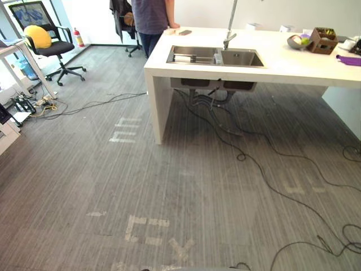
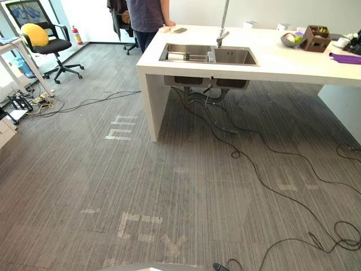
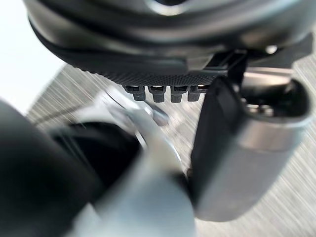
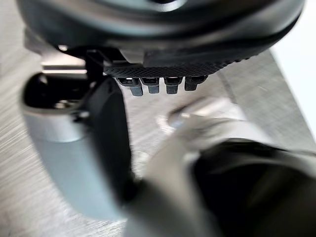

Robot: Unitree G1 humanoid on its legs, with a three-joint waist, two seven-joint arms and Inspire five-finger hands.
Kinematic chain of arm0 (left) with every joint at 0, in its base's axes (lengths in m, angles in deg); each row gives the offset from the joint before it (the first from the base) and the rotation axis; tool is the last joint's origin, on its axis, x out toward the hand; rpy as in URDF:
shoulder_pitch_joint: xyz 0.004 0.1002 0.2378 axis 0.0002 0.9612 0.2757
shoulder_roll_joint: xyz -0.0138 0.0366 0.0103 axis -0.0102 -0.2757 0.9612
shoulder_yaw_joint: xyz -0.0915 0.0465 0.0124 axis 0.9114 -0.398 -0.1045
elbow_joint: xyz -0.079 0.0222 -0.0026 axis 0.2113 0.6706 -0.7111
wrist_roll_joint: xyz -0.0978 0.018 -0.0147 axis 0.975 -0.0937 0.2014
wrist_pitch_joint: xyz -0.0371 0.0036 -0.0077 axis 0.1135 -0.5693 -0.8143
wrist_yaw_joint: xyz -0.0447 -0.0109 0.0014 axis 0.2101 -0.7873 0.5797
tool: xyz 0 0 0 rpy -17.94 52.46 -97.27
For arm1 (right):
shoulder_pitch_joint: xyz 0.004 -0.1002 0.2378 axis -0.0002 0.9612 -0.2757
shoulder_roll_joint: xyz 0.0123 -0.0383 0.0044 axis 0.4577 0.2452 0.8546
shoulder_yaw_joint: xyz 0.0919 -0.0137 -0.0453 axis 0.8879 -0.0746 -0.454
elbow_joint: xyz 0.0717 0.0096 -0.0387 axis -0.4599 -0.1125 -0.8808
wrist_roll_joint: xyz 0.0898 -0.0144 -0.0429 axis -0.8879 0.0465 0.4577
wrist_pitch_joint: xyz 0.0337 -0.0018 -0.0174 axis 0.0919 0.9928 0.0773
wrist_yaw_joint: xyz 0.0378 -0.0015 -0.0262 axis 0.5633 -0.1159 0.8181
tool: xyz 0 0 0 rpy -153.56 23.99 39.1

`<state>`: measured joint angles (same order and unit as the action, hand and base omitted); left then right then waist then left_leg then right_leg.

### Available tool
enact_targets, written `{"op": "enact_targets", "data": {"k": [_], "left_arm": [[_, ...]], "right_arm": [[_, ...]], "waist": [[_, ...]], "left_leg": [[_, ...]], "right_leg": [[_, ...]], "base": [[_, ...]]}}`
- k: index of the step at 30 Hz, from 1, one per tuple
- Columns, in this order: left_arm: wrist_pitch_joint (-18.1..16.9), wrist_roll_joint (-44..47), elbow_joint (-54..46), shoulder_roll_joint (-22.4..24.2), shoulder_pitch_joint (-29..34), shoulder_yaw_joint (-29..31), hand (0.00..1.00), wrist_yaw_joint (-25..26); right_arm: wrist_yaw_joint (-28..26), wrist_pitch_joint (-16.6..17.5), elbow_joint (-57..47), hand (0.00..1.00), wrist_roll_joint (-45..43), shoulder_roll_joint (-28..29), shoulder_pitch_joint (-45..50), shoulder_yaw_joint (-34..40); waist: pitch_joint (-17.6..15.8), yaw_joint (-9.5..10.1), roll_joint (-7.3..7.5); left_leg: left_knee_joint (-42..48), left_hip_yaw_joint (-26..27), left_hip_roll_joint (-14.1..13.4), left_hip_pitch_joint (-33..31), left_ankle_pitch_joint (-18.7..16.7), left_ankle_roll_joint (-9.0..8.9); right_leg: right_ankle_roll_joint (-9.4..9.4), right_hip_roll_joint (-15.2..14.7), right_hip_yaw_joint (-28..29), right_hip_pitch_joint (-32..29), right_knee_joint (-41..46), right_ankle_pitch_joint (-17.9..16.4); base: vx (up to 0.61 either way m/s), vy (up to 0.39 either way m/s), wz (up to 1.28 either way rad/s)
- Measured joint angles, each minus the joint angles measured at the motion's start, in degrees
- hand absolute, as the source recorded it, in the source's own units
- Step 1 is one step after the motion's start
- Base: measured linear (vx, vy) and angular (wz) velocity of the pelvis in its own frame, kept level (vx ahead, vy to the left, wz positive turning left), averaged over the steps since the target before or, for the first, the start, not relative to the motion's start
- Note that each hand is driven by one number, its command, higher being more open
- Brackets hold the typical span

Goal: Walk over to the sink, pick up the cup, carry it to the dishwasher, place the cup inside the dishwasher, then close the dishwasher door

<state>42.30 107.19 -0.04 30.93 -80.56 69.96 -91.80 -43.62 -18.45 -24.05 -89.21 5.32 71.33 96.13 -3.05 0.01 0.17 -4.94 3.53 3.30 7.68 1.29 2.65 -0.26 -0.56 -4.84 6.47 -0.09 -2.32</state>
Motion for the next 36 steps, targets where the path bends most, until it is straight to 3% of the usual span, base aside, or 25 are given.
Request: {"op": "enact_targets", "data": {"k": [4,6,12,18,21,28,36], "left_arm": [[-1.4,-3.0,-1.7,-0.4,-0.7,-2.3,1.0,-0.7],[-2.4,-3.0,-1.9,-0.5,-0.7,-3.0,1.0,-0.8],[-7.6,-5.3,-2.1,-0.2,-0.7,-3.9,1.0,1.7],[-12.6,-6.1,-2.0,0.4,-0.2,-4.3,1.0,5.7],[-13.2,-6.3,-2.0,0.5,0.0,-4.2,1.0,5.8],[-12.4,-6.3,-2.0,0.7,0.0,-3.5,1.0,6.3],[-15.2,-6.3,-1.9,1.0,0.5,-3.5,1.0,7.6]], "right_arm": [[1.6,6.3,-0.7,1.0,14.4,0.4,-1.8,-2.1],[0.7,6.8,-0.9,1.0,15.5,0.3,-2.4,-3.3],[-3.7,4.8,-0.8,1.0,10.0,-0.3,-3.5,-5.4],[-3.2,4.6,0.0,1.0,-0.1,-0.3,-3.2,-5.3],[-2.7,3.5,0.0,1.0,-4.4,-0.1,-2.8,-4.7],[-3.7,2.0,0.4,1.0,-2.8,0.2,-2.9,-2.9],[-4.6,4.8,0.4,1.0,-1.9,0.3,-2.8,-3.1]], "waist": [[-0.8,0.13,-0.05],[-1.0,0.14,0.1],[-1.1,0.38,0.1],[-1.1,0.29,0.14],[-1.3,0.16,0.45],[-1.4,0.07,0.55],[-1.4,0.26,0.6]], "left_leg": [[-0.3,-0.9,0.0,-0.3,0.0,0.0],[-0.3,-1.4,0.0,-0.3,0.0,0.0],[-0.3,-1.5,0.0,-0.4,0.0,-0.01],[-0.4,-1.5,0.0,-0.2,0.0,-0.03],[-0.4,-1.4,0.0,0.0,0.0,-0.04],[-0.4,-1.2,0.0,0.4,0.0,-0.05],[-0.4,-1.3,0.0,0.3,0.0,-0.04]], "right_leg": [[-0.09,0.1,-0.8,0.0,-0.4,-0.1],[-0.13,0.0,-1.5,0.5,-0.9,-0.1],[-0.46,0.0,-1.9,0.7,-1.1,-0.3],[-0.48,0.0,-1.9,0.9,-1.1,-0.3],[-0.47,0.0,-1.8,1.0,-1.1,-0.3],[-0.46,0.1,-1.7,1.4,-1.2,-0.3],[-0.46,0.1,-1.8,1.5,-1.2,-0.3]], "base": [[0.0,-0.026,0.09],[0.0,-0.029,0.16],[0.0,-0.013,0.02],[-0.02,-0.01,0.0],[-0.05,-0.02,-0.01],[-0.03,-0.019,-0.01],[-0.01,-0.008,0.0]]}}
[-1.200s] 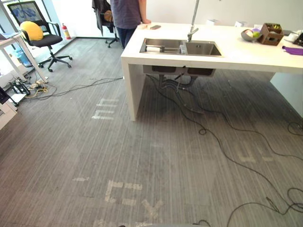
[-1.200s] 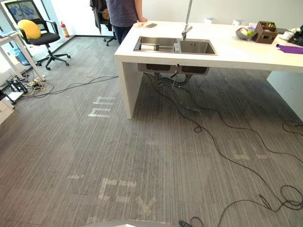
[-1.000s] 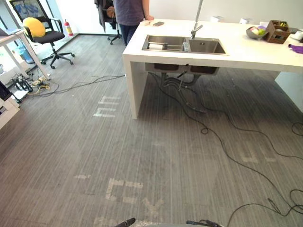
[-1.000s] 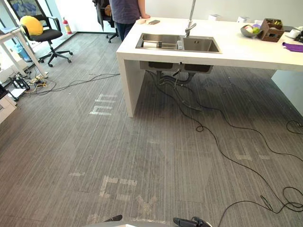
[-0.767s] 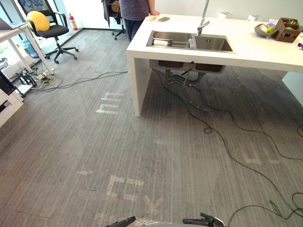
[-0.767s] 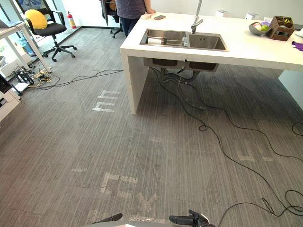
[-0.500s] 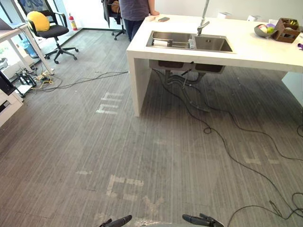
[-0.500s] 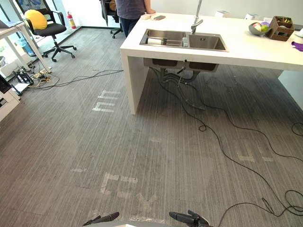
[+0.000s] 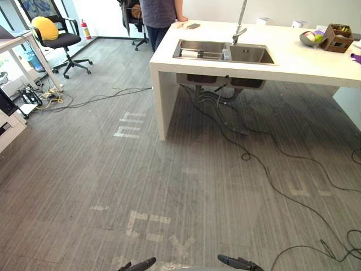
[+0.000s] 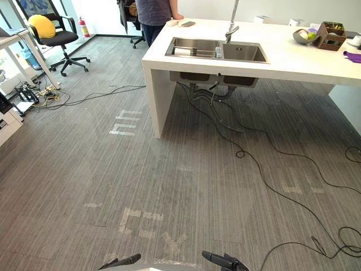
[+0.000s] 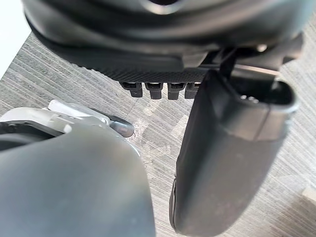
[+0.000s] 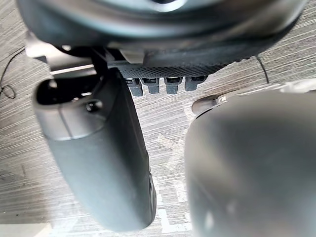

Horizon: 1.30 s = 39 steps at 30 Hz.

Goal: Walk over to the sink, pick up the cup, carry it to the dishwasher, place the cup inside the dishwasher, then close the dishwasher door

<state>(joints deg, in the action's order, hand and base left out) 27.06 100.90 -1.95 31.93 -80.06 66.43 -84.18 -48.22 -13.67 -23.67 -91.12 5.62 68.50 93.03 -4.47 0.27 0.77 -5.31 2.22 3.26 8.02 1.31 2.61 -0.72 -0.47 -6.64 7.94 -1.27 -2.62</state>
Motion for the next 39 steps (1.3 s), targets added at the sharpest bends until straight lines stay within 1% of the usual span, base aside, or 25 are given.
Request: {"op": "enact_targets", "data": {"k": [3,5,7,9,10,11,12,13,14,16,19,22,24,25,27,28,29,30,31,32,33,35,37,38,39], "left_arm": [[-4.4,0.1,0.0,0.7,0.9,0.0,1.0,2.1],[-5.8,0.4,0.0,0.9,1.1,-0.1,1.0,2.8],[-7.5,1.7,-0.1,1.1,1.6,-0.2,1.0,2.9],[-8.9,2.4,-0.4,1.0,2.0,-0.2,1.0,2.9],[-9.8,2.4,-0.8,0.7,2.3,-0.2,1.0,2.9],[-10.6,2.4,-1.5,0.9,3.0,-0.2,1.0,2.9],[-10.9,2.4,-1.8,0.9,3.4,-0.2,1.0,3.0],[-11.1,2.6,-2.2,0.7,4.1,0.0,1.0,3.2],[-11.2,2.7,-2.3,0.8,4.7,0.0,1.0,3.8],[-10.5,2.1,-2.2,0.9,5.4,0.7,1.0,5.8],[-8.0,-1.6,-2.2,1.7,5.4,3.7,1.0,7.4],[-6.8,-3.5,-2.0,1.9,5.3,4.6,1.0,8.2],[-6.5,-5.0,-2.1,2.1,5.4,5.6,1.0,8.2],[-6.5,-5.7,-2.3,2.3,5.4,6.2,1.0,8.1],[-6.6,-5.8,-2.9,3.5,5.6,7.2,1.0,8.1],[-6.5,-5.8,-2.8,4.5,6.0,8.2,1.0,8.1],[-6.4,-5.8,-2.7,5.0,5.8,8.4,1.0,8.3],[-6.4,-6.0,-2.7,5.3,5.8,8.4,1.0,8.4],[-6.5,-7.4,-2.8,5.6,5.4,8.6,1.0,8.8],[-7.1,-7.5,-3.3,6.2,5.4,9.4,1.0,9.0],[-7.6,-7.6,-4.1,6.4,5.4,10.1,1.0,9.2],[-9.4,-8.7,-6.8,6.6,5.2,10.5,1.0,9.1],[-12.0,-11.3,-8.2,6.6,4.8,10.2,1.0,9.2],[-13.3,-12.3,-9.0,6.6,4.3,10.0,1.0,9.5],[-15.4,-15.0,-9.1,6.6,3.2,9.6,1.0,11.0]], "right_arm": [[0.1,1.5,0.0,1.0,-0.1,0.1,0.3,-0.2],[0.2,2.1,0.0,1.0,-0.6,0.2,0.5,-0.3],[0.8,2.7,-0.2,1.0,-1.7,0.3,0.8,-0.3],[1.5,3.2,-1.1,1.0,-2.1,0.8,1.7,-0.3],[1.9,3.6,-1.1,1.0,-2.8,1.1,1.7,-0.3],[2.2,3.8,-1.3,1.0,-3.3,1.0,1.7,-0.4],[2.3,3.8,-1.5,1.0,-4.2,0.8,1.5,-0.4],[2.5,3.9,-2.6,1.0,-6.1,0.9,1.4,-0.4],[2.5,3.8,-2.6,1.0,-7.6,1.0,1.7,-0.6],[2.9,3.8,-2.5,1.0,-10.8,1.2,2.0,-1.1],[3.3,3.9,-2.6,1.0,-13.9,1.3,2.6,-1.0],[3.3,4.0,-5.6,1.0,-14.7,2.0,4.3,0.0],[3.2,4.2,-9.1,1.0,-15.3,3.0,6.2,0.7],[3.1,4.2,-9.4,1.0,-15.3,3.3,6.4,1.4],[2.3,3.8,-10.2,1.0,-15.1,3.1,7.2,2.5],[2.2,3.2,-10.3,1.0,-14.1,2.6,7.2,2.7],[2.2,2.9,-10.1,1.0,-13.6,2.2,7.0,3.0],[2.3,2.6,-10.2,1.0,-11.9,1.6,6.5,2.6],[2.1,2.3,-10.9,1.0,-10.1,1.1,6.0,2.1],[1.9,2.3,-11.2,1.0,-9.2,0.9,5.7,2.1],[1.9,2.3,-11.2,1.0,-8.9,0.8,5.4,2.0],[2.0,1.9,-11.2,1.0,-8.3,1.1,4.0,-0.8],[2.0,1.7,-11.1,1.0,-8.5,1.8,2.3,-2.3],[2.0,1.7,-10.7,1.0,-8.5,2.1,1.3,-2.3],[1.8,1.6,-10.6,1.0,-8.6,2.7,0.7,-2.3]], "waist": [[0.0,0.13,0.04],[0.0,0.22,0.11],[-0.2,0.12,0.35],[-0.5,0.16,1.13],[-1.0,0.24,1.94],[-1.3,0.49,2.02],[-1.6,0.49,1.93],[-2.6,0.35,1.4],[-2.7,0.32,1.61],[-2.8,0.3,1.63],[-3.1,0.19,1.22],[-3.6,-0.08,1.01],[-3.7,-0.94,1.13],[-3.6,-1.31,1.06],[-2.6,-2.26,-0.49],[-1.8,-2.38,-1.2],[-1.5,-2.45,-2.14],[-0.9,-2.39,-2.74],[-1.0,-2.2,-3.18],[-1.3,-1.66,-3.74],[-1.5,-1.28,-3.86],[-3.0,0.51,-2.13],[-3.7,0.84,-1.79],[-4.3,1.03,-1.68],[-4.9,1.78,-1.47]], "left_leg": [[0.0,-0.2,0.1,0.0,0.0,0.02],[0.0,-0.6,0.2,0.1,0.1,0.07],[0.0,-1.8,0.7,0.3,0.0,0.11],[0.2,-3.1,2.0,0.8,-0.5,0.5],[0.6,-3.0,3.0,1.0,-1.3,1.69],[0.9,-2.6,3.5,1.1,-1.8,2.62],[1.1,-2.6,3.6,1.2,-1.8,3.06],[1.8,-2.7,3.6,2.1,-2.0,3.79],[2.1,-2.8,3.4,2.6,-2.4,3.76],[3.7,-2.6,2.5,2.9,-3.9,3.3],[6.0,-2.0,0.0,3.1,-7.4,3.13],[9.8,-0.7,-2.1,4.3,-12.6,2.35],[13.3,-1.2,-2.2,6.9,-17.8,0.38],[14.2,-1.8,-2.2,7.4,-19.3,0.1],[14.1,-3.3,-3.9,9.9,-22.5,-0.88],[18.5,-3.3,-5.1,9.7,-22.9,-1.77],[23.1,-3.5,-6.1,7.9,-22.5,-2.41],[34.5,-3.3,-7.4,2.8,-19.6,-4.92],[47.1,-3.0,-8.7,-2.6,-14.3,-7.16],[56.5,-2.3,-10.4,-6.4,-12.4,-7.45],[61.7,-1.5,-11.6,-8.1,-12.6,-7.22],[73.2,-0.8,-11.9,-14.7,-13.9,-6.24],[72.9,0.0,-11.0,-21.4,-15.4,-5.46],[69.6,1.1,-10.6,-24.5,-16.3,-4.72],[61.2,4.0,-10.4,-27.2,-16.7,-4.23]], "right_leg": [[-0.01,0.0,-0.2,0.2,0.0,0.0],[-0.3,-0.2,-0.5,0.2,0.5,-0.2],[-0.96,-1.1,-1.8,-1.1,4.8,-3.1],[-2.22,-3.3,-3.2,-3.4,12.2,-7.5],[-3.99,-5.2,-3.7,-5.0,18.0,-10.1],[-5.03,-6.7,-3.3,-8.5,25.8,-11.2],[-4.86,-7.3,-3.1,-11.1,31.2,-11.1],[-3.77,-8.2,-2.8,-14.7,38.7,-11.6],[-3.48,-8.2,-2.9,-15.7,39.2,-12.0],[-3.65,-7.3,-3.3,-16.4,32.9,-12.2],[-3.75,-4.2,-3.2,-19.7,26.5,-10.8],[-3.43,-2.3,-3.2,-25.4,26.7,-7.7],[-2.49,-2.9,-3.1,-26.9,26.5,-6.5],[-1.79,-3.5,-3.2,-26.9,26.5,-6.0],[0.89,-3.0,-4.4,-25.8,26.6,-4.8],[3.77,-1.9,-5.2,-24.5,26.1,-1.7],[3.96,-0.9,-5.6,-23.8,26.2,-2.8],[4.63,0.4,-5.9,-21.8,24.6,-4.1],[5.52,1.8,-5.6,-19.3,22.7,-5.4],[6.14,3.3,-5.1,-16.3,20.7,-6.1],[6.42,4.2,-4.7,-14.0,19.2,-6.4],[6.98,5.4,-1.8,-4.4,13.5,-7.0],[6.98,4.8,-0.3,0.8,9.9,-7.0],[6.98,4.3,0.3,3.3,8.3,-7.0],[6.9,3.0,0.9,5.9,6.9,-7.0]], "base": [[0.0,0.0,0.03],[0.0,-0.002,0.13],[-0.02,-0.007,0.34],[-0.01,0.019,0.47],[0.01,0.064,0.38],[0.02,0.057,0.25],[0.04,0.081,0.12],[0.05,0.057,0.08],[0.09,0.084,0.07],[0.13,0.052,-0.06],[0.18,0.002,-0.19],[0.27,-0.046,-0.22],[0.44,-0.103,0.13],[0.51,-0.146,0.38],[0.53,-0.178,0.46],[0.67,-0.236,0.28],[0.81,-0.289,0.1],[0.81,-0.305,-0.08],[0.69,-0.253,-0.21],[0.57,-0.187,-0.27],[0.67,-0.187,-0.39],[0.74,-0.178,-0.48],[0.46,-0.051,-0.39],[0.48,0.006,-0.43],[0.37,0.03,-0.39]]}}
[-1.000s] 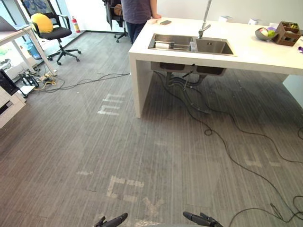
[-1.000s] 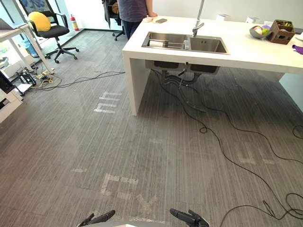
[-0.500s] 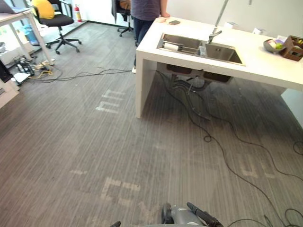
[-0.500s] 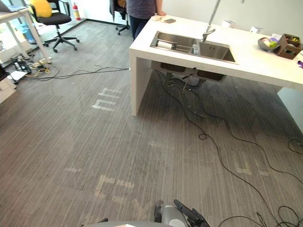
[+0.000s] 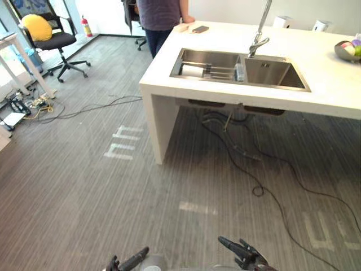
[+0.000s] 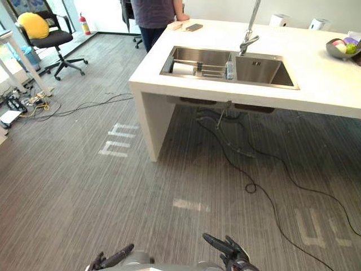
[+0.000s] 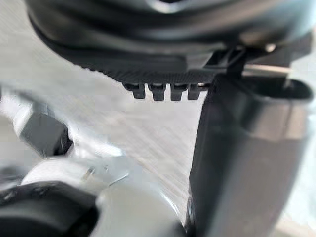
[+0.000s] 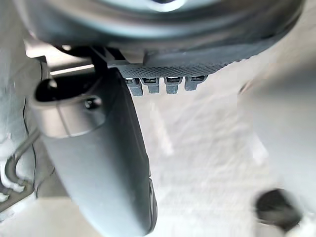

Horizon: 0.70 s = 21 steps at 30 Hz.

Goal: Walk over to the sink, pick up the cup, carry it to the dishwasher, place the cup inside the dishwasher, then close the dishwasher door

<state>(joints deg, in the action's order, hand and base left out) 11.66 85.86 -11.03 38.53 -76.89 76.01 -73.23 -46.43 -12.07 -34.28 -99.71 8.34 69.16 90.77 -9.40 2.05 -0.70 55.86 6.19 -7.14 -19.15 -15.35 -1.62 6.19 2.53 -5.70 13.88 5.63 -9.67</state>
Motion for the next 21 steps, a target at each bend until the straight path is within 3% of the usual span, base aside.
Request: {"op": "enact_targets", "data": {"k": [1,2,4,5,6,8,9,10,11,12,13,14,15,16,17,19,21], "left_arm": [[-1.0,-1.7,-0.1,0.0,-0.4,-0.7,1.0,1.1],[-3.8,-7.0,-0.7,-0.6,-0.3,-2.9,1.0,4.6],[-5.3,-9.7,-2.2,-1.0,0.5,-6.3,1.0,7.0],[-6.0,-10.8,-2.7,-1.5,0.7,-8.2,1.0,8.6],[-5.7,-13.2,-4.5,-2.5,0.2,-9.9,1.0,10.9],[-4.1,-18.2,-12.0,-6.4,-0.2,-16.4,1.0,14.2],[-2.1,-21.9,-18.8,-8.1,-0.9,-21.1,1.0,15.4],[-1.1,-23.7,-21.9,-8.7,-1.7,-23.1,1.0,15.6],[0.0,-26.5,-26.3,-9.2,-4.3,-26.0,1.0,15.6],[0.1,-29.7,-29.8,-8.6,-7.0,-27.0,1.0,16.0],[0.1,-31.0,-31.6,-8.6,-8.2,-27.0,1.0,16.1],[-0.1,-33.0,-34.2,-9.6,-11.3,-26.8,1.0,16.6],[-0.3,-33.5,-35.0,-10.4,-13.1,-26.5,1.0,17.0],[-0.9,-34.1,-37.3,-11.2,-13.6,-24.5,1.0,21.0],[-1.0,-34.8,-38.4,-10.9,-12.4,-22.2,1.0,24.0],[-0.2,-35.9,-38.5,-11.8,-12.0,-20.4,1.0,27.1],[0.7,-37.9,-38.8,-13.3,-13.6,-18.5,1.0,29.5]], "right_arm": [[0.0,0.0,0.1,1.0,0.0,0.1,-0.2,0.0],[-0.4,0.2,0.1,1.0,0.1,0.2,-0.6,0.0],[-1.0,0.8,0.6,1.0,0.3,0.0,-0.7,-0.2],[-1.2,1.3,2.0,1.0,0.9,-0.2,-1.3,-0.7],[-1.0,1.5,3.1,1.0,1.9,0.1,-1.9,-1.7],[-0.8,1.5,2.9,1.0,3.0,1.0,-1.3,-3.8],[-0.5,1.4,1.7,1.0,3.9,1.0,-0.7,-4.3],[-0.2,1.0,1.1,1.0,4.3,0.9,-0.3,-4.4],[0.3,0.4,0.7,1.0,4.5,0.9,-0.2,-4.4],[0.8,-0.3,-0.3,1.0,4.7,1.1,-0.2,-4.4],[0.8,-0.6,-1.0,1.0,4.8,1.2,-0.2,-4.4],[0.8,-0.8,-2.5,1.0,4.9,1.4,0.1,-4.4],[0.7,-0.8,-3.3,1.0,5.4,1.4,0.1,-4.4],[0.3,-0.7,-5.3,1.0,6.3,1.2,0.3,-4.3],[0.2,0.5,-6.7,1.0,6.5,0.2,1.1,-4.2],[0.2,1.6,-6.5,1.0,6.9,-0.7,0.4,-5.0],[0.5,2.9,-6.4,1.0,6.0,-0.6,-0.6,-5.0]], "waist": [[-0.2,0.38,0.04],[-0.4,0.59,0.18],[-0.4,1.31,-0.67],[-0.5,1.91,-0.85],[-0.4,1.83,-0.59],[0.1,1.26,1.96],[0.4,0.62,2.81],[0.4,0.21,3.5],[0.8,-0.14,4.21],[0.8,-0.73,4.25],[0.9,-1.34,4.22],[1.0,-2.69,4.08],[0.9,-3.07,4.04],[0.9,-3.15,4.14],[1.0,-2.85,3.28],[1.9,-2.71,2.57],[1.8,-2.81,2.43]], "left_leg": [[-5.8,1.5,0.4,-0.7,0.0,-0.01],[-23.3,2.8,2.5,-1.3,2.7,-1.02],[-40.2,0.5,3.7,-0.5,7.7,-3.12],[-40.9,-1.0,3.1,-1.2,14.6,-4.9],[-39.1,-1.8,4.0,-1.4,18.0,-3.57],[-41.0,-0.7,5.6,-0.9,19.4,-1.59],[-42.9,-0.2,7.1,0.3,21.4,1.14],[-43.4,-0.1,8.3,1.2,21.2,2.36],[-44.2,0.3,10.2,3.6,20.4,3.85],[-44.4,0.9,11.2,6.9,18.9,5.46],[-44.7,0.8,11.5,8.6,18.0,5.89],[-46.4,0.7,11.8,12.4,16.6,6.56],[-47.5,1.0,11.9,14.4,16.1,6.62],[-49.2,2.3,12.3,18.4,15.0,6.34],[-50.9,2.6,12.1,22.1,13.9,6.05],[-53.2,2.1,11.1,25.1,13.5,5.81],[-54.1,1.7,9.9,26.5,12.9,4.68]], "right_leg": [[-0.15,-0.7,0.5,1.1,-0.3,-0.1],[-1.27,-2.7,1.6,3.2,-0.5,-1.8],[-1.96,-3.5,4.6,5.1,-1.0,-4.6],[-2.39,-3.8,7.5,6.5,-1.0,-7.1],[-2.7,-4.2,9.4,6.6,0.4,-7.4],[-3.08,-6.2,11.1,2.3,7.8,-7.1],[-4.75,-7.3,11.5,0.5,12.5,-6.2],[-5.9,-8.2,11.5,0.2,14.5,-5.5],[-9.09,-9.7,11.4,-0.7,19.2,-2.9],[-12.38,-10.2,11.4,-2.0,25.4,1.9],[-14.94,-10.5,11.2,-3.1,29.1,5.4],[-18.11,-10.9,10.9,-6.5,37.9,14.7],[-18.51,-11.8,10.2,-9.0,43.4,17.8],[-15.35,-14.7,7.1,-15.4,56.0,16.0],[-10.46,-17.2,2.4,-19.7,63.8,12.3],[-8.52,-16.8,-1.2,-25.8,63.5,7.0],[-9.38,-15.0,-3.5,-30.9,50.6,1.4]], "base": [[0.56,0.08,-0.51],[0.57,0.133,-0.54],[0.52,0.192,-0.75],[0.56,0.314,-0.86],[0.67,0.378,-0.71],[0.52,0.282,-0.04],[0.52,0.255,0.27],[0.52,0.228,0.31],[0.51,0.209,0.08],[0.51,0.2,-0.01],[0.48,0.189,-0.11],[0.36,0.147,-0.12],[0.49,0.203,-0.38],[0.46,0.18,-0.45],[0.43,0.16,-0.35],[0.3,0.042,0.1],[0.28,-0.05,0.1]]}}
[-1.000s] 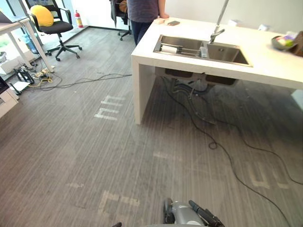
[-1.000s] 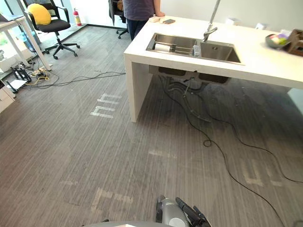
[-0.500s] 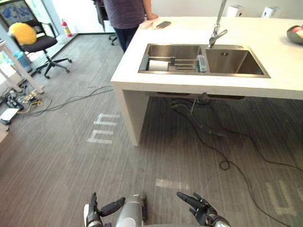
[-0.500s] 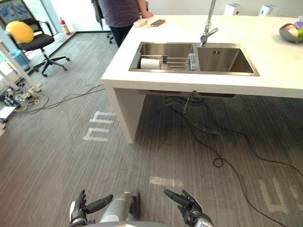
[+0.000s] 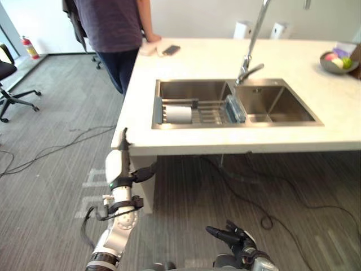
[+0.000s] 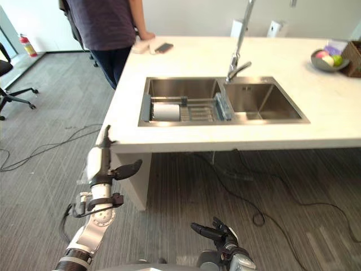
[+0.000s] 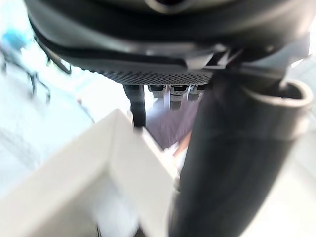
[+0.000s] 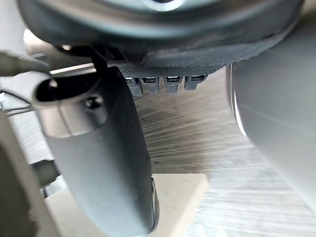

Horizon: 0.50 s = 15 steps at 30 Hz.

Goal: Walk over to the sink, pick up the cup, carry it to the dishwasher, place the cup inside the dishwasher, then close the dishwasher door

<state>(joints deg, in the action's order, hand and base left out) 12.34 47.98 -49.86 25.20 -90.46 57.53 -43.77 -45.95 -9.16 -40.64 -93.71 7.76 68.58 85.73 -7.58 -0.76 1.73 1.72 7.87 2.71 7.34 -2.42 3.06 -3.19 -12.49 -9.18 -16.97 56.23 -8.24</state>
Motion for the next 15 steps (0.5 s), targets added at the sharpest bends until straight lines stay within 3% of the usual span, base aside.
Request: {"op": "enact_targets", "data": {"k": [2,4,5,6,7,9,11,13,15], "left_arm": [[0.0,-0.5,-4.2,-0.5,0.4,1.2,1.0,-1.3],[-0.8,-2.3,-5.9,-0.8,2.3,0.3,1.0,-2.0],[-1.4,-2.3,-6.5,0.1,2.3,0.3,1.0,-2.0],[-1.6,-2.3,-7.5,0.7,2.8,0.4,1.0,-1.9],[-2.2,-2.3,-7.9,1.6,3.2,0.3,1.0,-1.8],[-6.5,-4.3,-11.1,4.5,5.0,-1.2,1.0,-0.5],[-9.3,-5.3,-13.9,5.5,4.9,-2.4,1.0,-0.5],[-11.7,-6.3,-15.1,6.0,4.1,-3.0,1.0,-1.1],[-12.0,-6.2,-16.3,7.6,4.6,-3.2,1.0,-2.1]], "right_arm": [[0.3,0.4,0.7,1.0,-2.0,0.3,-0.2,0.2],[0.7,0.0,1.1,1.0,-2.2,0.3,0.0,0.8],[0.8,-0.9,1.3,1.0,-1.7,0.4,0.0,0.8],[0.8,-1.4,1.3,1.0,-1.2,0.5,0.4,0.8],[0.7,-1.7,1.1,1.0,-1.2,0.5,0.7,1.0],[0.0,-4.0,0.2,1.0,0.0,-1.2,1.2,1.2],[-1.0,-6.2,0.1,1.0,1.1,-1.6,1.2,1.2],[-1.2,-8.2,0.2,1.0,1.1,-1.4,1.7,1.2],[-1.1,-10.2,0.1,1.0,0.6,-3.1,2.6,1.4]], "waist": [[-0.3,-0.16,-0.34],[-0.7,-0.07,-0.77],[-1.0,0.01,0.58],[-1.3,0.11,1.05],[-1.1,-0.02,0.65],[0.7,0.05,-2.82],[1.6,0.0,-4.2],[1.2,-0.26,-3.21],[0.7,-0.09,-3.91]], "left_leg": [[0.1,-1.5,-1.5,1.4,-1.1,-1.68],[0.9,-4.4,-2.5,2.0,-2.5,-3.11],[2.3,-6.4,-2.1,2.7,-4.1,-3.94],[4.4,-7.7,-2.0,3.1,-6.7,-4.43],[5.8,-8.6,-2.6,3.1,-8.1,-5.17],[6.9,-9.1,-7.8,2.6,-10.3,-7.57],[6.7,-9.1,-11.4,2.7,-10.9,-7.95],[17.4,-8.4,-12.3,-1.9,-10.7,-8.67],[33.6,-3.2,-15.3,-8.6,-10.4,-8.77]], "right_leg": [[0.23,2.3,-0.6,0.5,-20.9,-0.5],[-0.5,3.8,3.3,3.4,-36.0,2.7],[-1.33,3.6,7.1,5.1,-40.0,4.9],[-0.09,3.2,8.0,6.0,-39.2,7.9],[1.23,4.0,7.8,6.2,-38.0,7.9],[3.38,8.1,5.1,6.8,-37.9,5.9],[5.04,11.4,3.5,7.2,-38.5,4.7],[6.36,11.9,2.0,8.8,-39.5,3.8],[7.26,12.5,0.2,14.7,-44.1,3.8]], "base": [[0.28,-0.143,0.18],[0.26,-0.238,0.76],[0.27,-0.385,0.94],[0.2,-0.376,0.67],[0.21,-0.388,0.42],[0.24,-0.332,0.18],[0.23,-0.272,0.08],[0.23,-0.236,0.27],[0.25,-0.208,0.34]]}}
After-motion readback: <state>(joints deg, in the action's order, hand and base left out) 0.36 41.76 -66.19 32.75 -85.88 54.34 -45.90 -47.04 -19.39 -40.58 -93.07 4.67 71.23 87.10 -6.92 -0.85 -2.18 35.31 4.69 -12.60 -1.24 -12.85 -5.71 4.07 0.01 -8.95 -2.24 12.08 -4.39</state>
